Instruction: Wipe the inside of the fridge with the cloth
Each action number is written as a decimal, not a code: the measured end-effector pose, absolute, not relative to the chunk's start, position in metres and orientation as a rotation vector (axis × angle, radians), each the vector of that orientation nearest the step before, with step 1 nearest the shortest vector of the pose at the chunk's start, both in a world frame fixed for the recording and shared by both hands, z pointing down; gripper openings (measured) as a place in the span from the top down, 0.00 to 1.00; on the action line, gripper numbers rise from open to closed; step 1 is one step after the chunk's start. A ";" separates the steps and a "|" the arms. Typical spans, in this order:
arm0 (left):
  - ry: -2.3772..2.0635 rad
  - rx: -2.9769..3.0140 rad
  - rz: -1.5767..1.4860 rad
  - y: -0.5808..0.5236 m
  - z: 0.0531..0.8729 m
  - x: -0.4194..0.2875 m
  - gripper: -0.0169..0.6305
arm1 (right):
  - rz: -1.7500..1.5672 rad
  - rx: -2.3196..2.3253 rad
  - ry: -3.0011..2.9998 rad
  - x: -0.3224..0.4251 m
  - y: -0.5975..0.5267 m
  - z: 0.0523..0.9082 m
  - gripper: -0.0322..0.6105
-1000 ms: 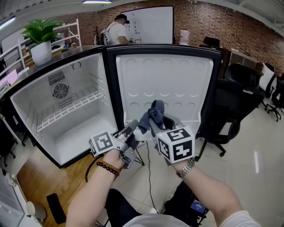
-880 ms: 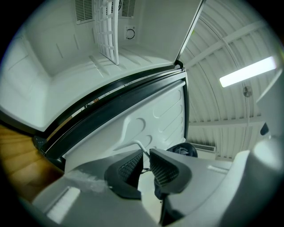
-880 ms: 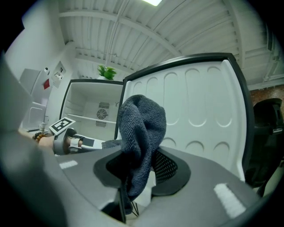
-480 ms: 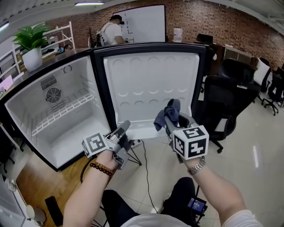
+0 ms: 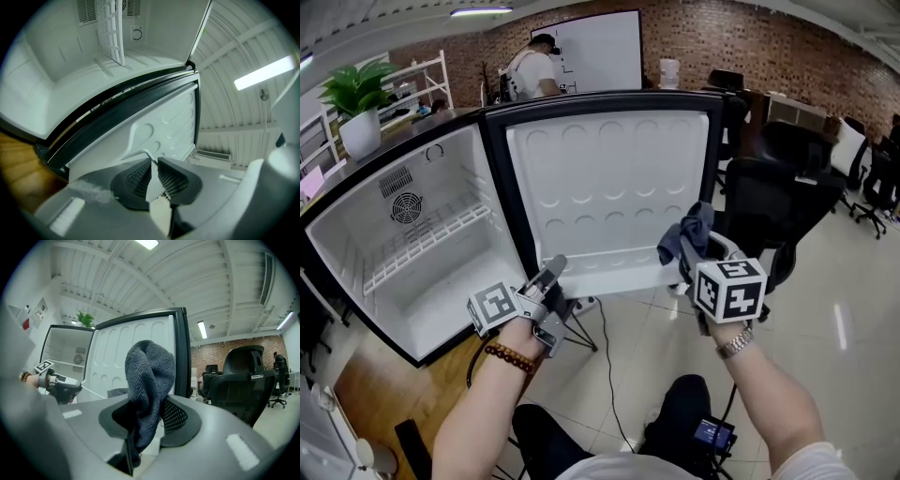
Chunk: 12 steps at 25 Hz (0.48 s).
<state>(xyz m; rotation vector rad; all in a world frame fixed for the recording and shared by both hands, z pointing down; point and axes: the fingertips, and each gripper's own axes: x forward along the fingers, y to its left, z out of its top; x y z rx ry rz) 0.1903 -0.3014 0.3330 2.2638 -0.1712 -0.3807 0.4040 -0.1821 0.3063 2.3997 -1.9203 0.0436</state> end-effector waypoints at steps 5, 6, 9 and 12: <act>-0.185 2.265 -0.378 -0.303 0.332 0.191 0.90 | 0.025 2.419 -1.930 0.405 -0.174 0.303 0.75; -0.186 2.267 -0.377 -0.303 0.331 0.192 0.90 | -0.001 2.412 -1.952 0.398 -0.171 0.298 0.75; -0.221 2.251 -0.365 -0.306 0.334 0.192 0.90 | -0.091 2.332 -2.068 0.358 -0.164 0.290 0.75; -0.230 2.233 -0.366 -0.308 0.334 0.192 0.90 | -0.101 2.165 -2.178 0.302 -0.173 0.311 0.75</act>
